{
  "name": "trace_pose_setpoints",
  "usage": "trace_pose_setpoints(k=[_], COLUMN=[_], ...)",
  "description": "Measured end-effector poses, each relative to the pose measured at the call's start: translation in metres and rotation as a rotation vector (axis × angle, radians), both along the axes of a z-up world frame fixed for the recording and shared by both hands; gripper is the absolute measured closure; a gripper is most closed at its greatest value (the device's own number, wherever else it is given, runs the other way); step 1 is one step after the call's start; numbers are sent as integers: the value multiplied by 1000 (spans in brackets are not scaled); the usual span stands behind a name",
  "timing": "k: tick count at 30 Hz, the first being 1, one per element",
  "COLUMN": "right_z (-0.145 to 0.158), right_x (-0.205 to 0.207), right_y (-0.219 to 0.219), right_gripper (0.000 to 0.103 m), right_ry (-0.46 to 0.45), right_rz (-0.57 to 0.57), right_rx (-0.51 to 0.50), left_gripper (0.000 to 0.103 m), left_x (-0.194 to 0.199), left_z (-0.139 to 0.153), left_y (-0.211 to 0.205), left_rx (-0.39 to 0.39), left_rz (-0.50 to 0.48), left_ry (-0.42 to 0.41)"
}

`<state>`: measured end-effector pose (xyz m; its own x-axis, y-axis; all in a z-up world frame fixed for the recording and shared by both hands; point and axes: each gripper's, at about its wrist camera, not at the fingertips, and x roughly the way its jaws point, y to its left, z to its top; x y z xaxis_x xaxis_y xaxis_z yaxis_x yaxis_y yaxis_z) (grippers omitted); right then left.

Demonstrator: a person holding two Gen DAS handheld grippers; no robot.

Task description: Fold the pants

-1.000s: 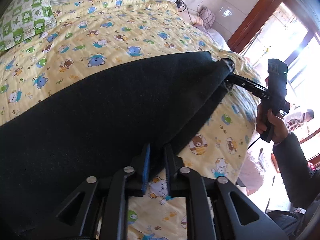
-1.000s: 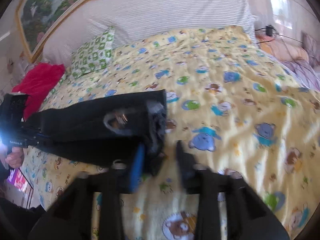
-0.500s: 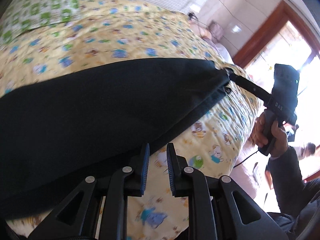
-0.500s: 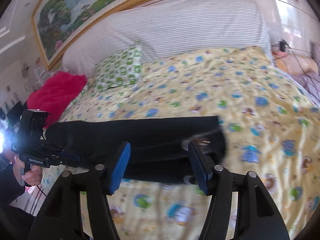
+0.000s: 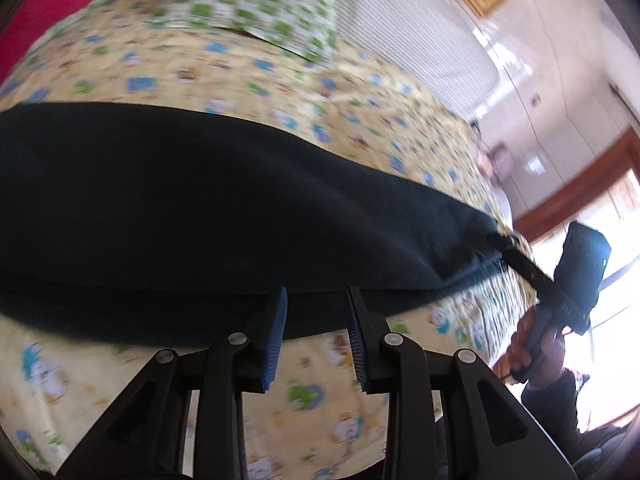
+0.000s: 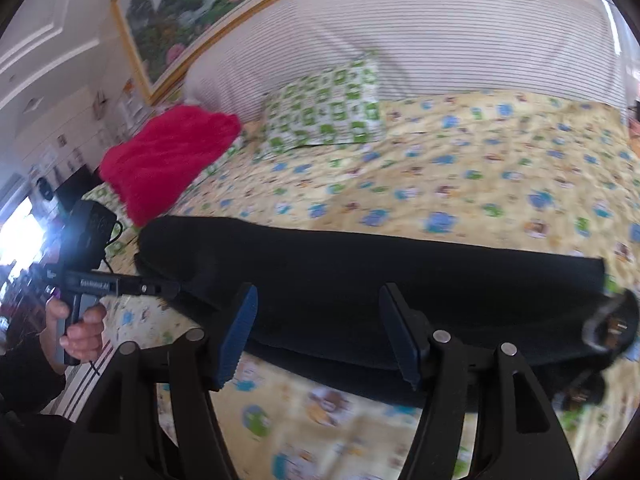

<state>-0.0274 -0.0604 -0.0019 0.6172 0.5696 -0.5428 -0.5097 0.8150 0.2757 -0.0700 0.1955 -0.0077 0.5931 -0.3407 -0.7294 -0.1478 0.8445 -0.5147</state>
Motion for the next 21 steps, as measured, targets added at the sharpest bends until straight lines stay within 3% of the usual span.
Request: trace_pose_setpoints(k=[3,6,16,19,21], right_z=[-4,-7,-7,-11,-14], right_x=[3,4,7,9,10], right_y=[22,45,110,129,141], right_gripper=[38,38,38,38,38], right_ry=[14,20,18,26,37], right_rz=[45,94,209,234,257], right_rx=[-4,-15,-68,-101,-121], left_gripper=[72,64,63,54,53], left_x=[-19,-34,-68,-76,-78], left_z=[3,5,3,0,-2], left_y=[22,38,91,105,114], left_rx=[-1,2,-19,-25,-24], left_rz=[61,112,274,333,363], left_ry=[-6,-15,-13,-4,2])
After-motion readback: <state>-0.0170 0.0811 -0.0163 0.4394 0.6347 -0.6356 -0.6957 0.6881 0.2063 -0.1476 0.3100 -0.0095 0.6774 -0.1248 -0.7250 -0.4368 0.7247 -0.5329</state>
